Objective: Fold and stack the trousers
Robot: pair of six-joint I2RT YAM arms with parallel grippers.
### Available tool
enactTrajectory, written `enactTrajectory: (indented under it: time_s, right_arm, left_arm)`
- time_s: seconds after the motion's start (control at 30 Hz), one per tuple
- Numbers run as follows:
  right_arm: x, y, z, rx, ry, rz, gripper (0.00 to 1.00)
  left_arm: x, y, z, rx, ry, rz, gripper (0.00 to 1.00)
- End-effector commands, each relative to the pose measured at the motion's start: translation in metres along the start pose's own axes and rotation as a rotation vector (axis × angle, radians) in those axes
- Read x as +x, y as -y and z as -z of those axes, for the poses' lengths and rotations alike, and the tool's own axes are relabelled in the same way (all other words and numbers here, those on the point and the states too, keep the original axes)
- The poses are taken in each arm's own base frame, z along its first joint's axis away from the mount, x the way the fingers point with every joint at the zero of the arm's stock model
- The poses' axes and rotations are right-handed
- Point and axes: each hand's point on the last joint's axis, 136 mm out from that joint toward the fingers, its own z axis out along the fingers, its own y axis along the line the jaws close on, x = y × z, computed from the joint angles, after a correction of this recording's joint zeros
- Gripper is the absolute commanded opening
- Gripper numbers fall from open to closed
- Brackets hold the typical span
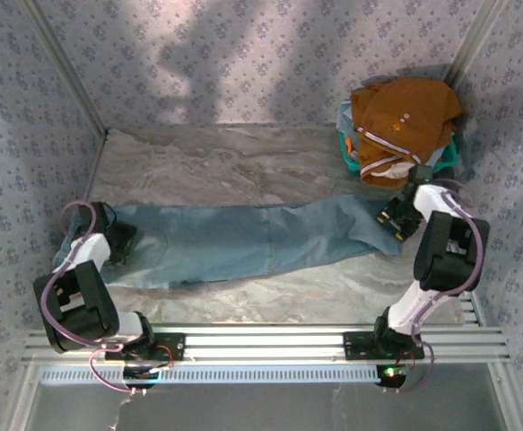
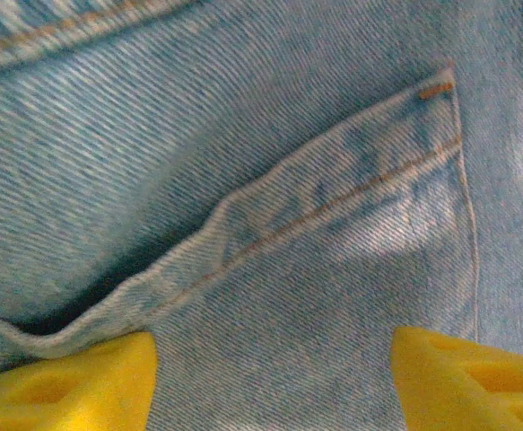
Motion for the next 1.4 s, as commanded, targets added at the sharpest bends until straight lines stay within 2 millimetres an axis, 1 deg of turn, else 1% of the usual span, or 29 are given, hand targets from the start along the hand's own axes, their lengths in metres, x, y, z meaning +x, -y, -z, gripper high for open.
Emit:
enactTrajectory:
  time_s: [0.0,0.1,0.17,0.23,0.3,0.37,0.43,0.53,0.57,0.67,0.73,0.8,0.83,0.87,0.93,1.0,1.13,1.2,1.23,1.3,1.33,1.37]
  right_arm:
    - [0.039,0.009,-0.007,0.097,-0.014,0.018,0.56]
    - [0.069,0.035,-0.009,0.152,-0.038,-0.036,0.54]
    - [0.086,0.044,-0.005,0.161,-0.042,-0.039,0.55]
    - [0.101,0.046,0.0,0.157,-0.049,-0.012,0.57]
    - [0.107,0.043,0.003,0.136,-0.066,0.012,0.58]
    - [0.101,0.043,0.012,0.142,-0.062,0.022,0.59]
    - [0.084,0.04,0.025,0.108,-0.01,0.0,0.59]
    - [0.056,0.022,0.042,0.018,0.061,0.017,0.57]
    - [0.048,0.015,0.045,-0.001,0.071,0.023,0.56]
    - [0.031,-0.005,0.04,-0.032,0.058,0.056,0.5]
    - [0.023,-0.016,0.029,-0.028,0.029,0.073,0.49]
    - [0.022,-0.024,0.016,-0.032,-0.012,0.09,0.46]
    - [0.023,-0.024,0.011,-0.01,-0.025,0.097,0.46]
    - [0.023,-0.023,0.007,0.01,-0.029,0.1,0.46]
    - [0.026,-0.013,0.0,0.08,-0.026,0.092,0.46]
    - [0.033,-0.008,-0.006,0.1,-0.035,0.091,0.46]
    - [0.044,0.002,-0.01,0.127,-0.053,0.09,0.46]
    - [0.047,0.006,-0.012,0.137,-0.063,0.085,0.43]
    - [0.048,0.011,-0.013,0.156,-0.07,0.079,0.43]
    - [0.049,0.018,-0.01,0.193,-0.062,0.083,0.46]
    - [0.047,0.02,-0.01,0.198,-0.056,0.083,0.47]
    - [0.047,0.02,-0.011,0.185,-0.062,0.079,0.45]
  left_arm:
    - [-0.004,-0.002,0.004,-0.006,0.005,0.028,0.69]
    - [-0.014,-0.002,0.005,-0.014,0.03,0.039,0.7]
    - [-0.018,0.004,0.001,-0.002,0.028,0.04,0.7]
    - [-0.022,0.011,-0.004,0.002,0.021,0.043,0.7]
    - [-0.025,0.015,-0.008,0.001,0.013,0.04,0.7]
    - [-0.026,0.018,-0.01,0.008,0.006,0.036,0.69]
    - [-0.026,0.02,-0.008,0.019,0.007,0.036,0.69]
    - [-0.026,0.02,-0.002,0.023,0.02,0.028,0.7]
    - [-0.026,0.02,0.0,0.025,0.023,0.028,0.7]
    - [-0.026,0.02,0.004,0.027,0.029,0.024,0.69]
    - [-0.026,0.019,0.004,0.025,0.029,0.024,0.7]
    - [-0.025,0.018,0.005,0.023,0.025,0.023,0.7]
    - [-0.024,0.018,0.005,0.023,0.024,0.022,0.69]
    - [-0.024,0.018,0.006,0.024,0.025,0.022,0.7]
    - [-0.024,0.017,0.007,0.025,0.026,0.022,0.7]
    - [-0.024,0.017,0.007,0.026,0.028,0.02,0.7]
    - [-0.024,0.018,0.007,0.027,0.028,0.017,0.69]
    - [-0.025,0.018,0.007,0.026,0.028,0.018,0.69]
    - [-0.025,0.018,0.007,0.027,0.027,0.02,0.7]
    - [-0.024,0.019,0.006,0.031,0.024,0.021,0.69]
    - [-0.024,0.019,0.006,0.032,0.023,0.019,0.69]
    - [-0.024,0.018,0.006,0.029,0.024,0.019,0.69]
